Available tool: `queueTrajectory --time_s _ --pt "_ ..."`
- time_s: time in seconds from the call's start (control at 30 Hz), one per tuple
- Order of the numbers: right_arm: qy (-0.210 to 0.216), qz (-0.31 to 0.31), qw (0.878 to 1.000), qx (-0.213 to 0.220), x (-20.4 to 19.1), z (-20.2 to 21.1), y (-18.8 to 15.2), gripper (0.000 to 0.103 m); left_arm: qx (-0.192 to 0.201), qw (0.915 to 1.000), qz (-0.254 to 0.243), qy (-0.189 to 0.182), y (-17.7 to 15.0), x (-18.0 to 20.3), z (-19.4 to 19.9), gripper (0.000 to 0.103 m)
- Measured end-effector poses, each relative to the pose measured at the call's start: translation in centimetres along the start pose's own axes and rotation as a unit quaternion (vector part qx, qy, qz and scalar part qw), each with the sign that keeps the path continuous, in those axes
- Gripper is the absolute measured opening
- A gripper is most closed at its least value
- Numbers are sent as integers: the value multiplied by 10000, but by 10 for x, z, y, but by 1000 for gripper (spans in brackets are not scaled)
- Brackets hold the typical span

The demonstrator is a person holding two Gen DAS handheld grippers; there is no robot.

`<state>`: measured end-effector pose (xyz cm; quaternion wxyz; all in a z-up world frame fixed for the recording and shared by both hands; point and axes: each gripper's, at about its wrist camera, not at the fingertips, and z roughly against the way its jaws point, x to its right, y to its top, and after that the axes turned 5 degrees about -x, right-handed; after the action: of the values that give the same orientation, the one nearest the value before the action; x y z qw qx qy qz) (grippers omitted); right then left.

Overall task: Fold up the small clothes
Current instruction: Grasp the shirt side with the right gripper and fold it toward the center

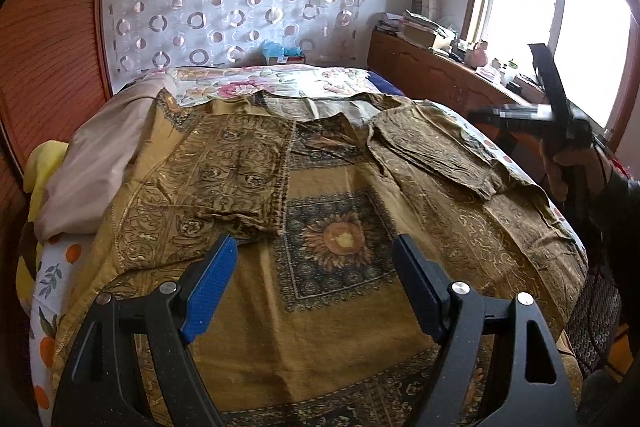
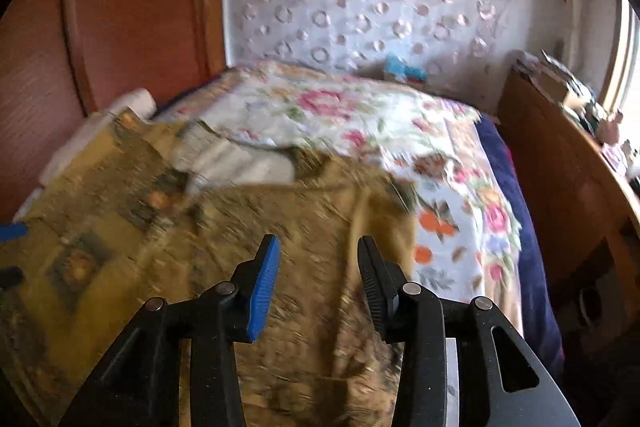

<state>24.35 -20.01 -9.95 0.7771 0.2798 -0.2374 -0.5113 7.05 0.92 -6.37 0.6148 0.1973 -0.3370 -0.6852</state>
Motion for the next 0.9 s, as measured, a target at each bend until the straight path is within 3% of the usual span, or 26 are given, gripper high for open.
queueTrajectory --time_s 0.17,0.53,0.57,0.63,0.67,0.8,0.9 --pt "-47 -191 9992 -359 11 -33 -3 42 -29 10000 7 81 5 -9 -2 80" --pt "86 -240 9970 -732 17 -92 42 42 -99 9985 20 530 32 -51 -15 80" --pt "83 -219 9970 -733 18 -94 45 39 -105 9984 46 550 34 -54 -16 80" --pt "161 -157 9972 -710 19 -94 48 21 -132 9982 108 568 37 -62 -18 80" --pt "177 -31 9974 -698 19 -96 46 5 -137 9982 123 571 38 -64 -19 80" --pt "251 107 9974 -666 25 -88 44 1 -147 9980 144 603 46 -72 -25 80" --pt "180 -85 9990 -392 44 -71 44 1 -154 9977 146 646 56 -80 -31 80"
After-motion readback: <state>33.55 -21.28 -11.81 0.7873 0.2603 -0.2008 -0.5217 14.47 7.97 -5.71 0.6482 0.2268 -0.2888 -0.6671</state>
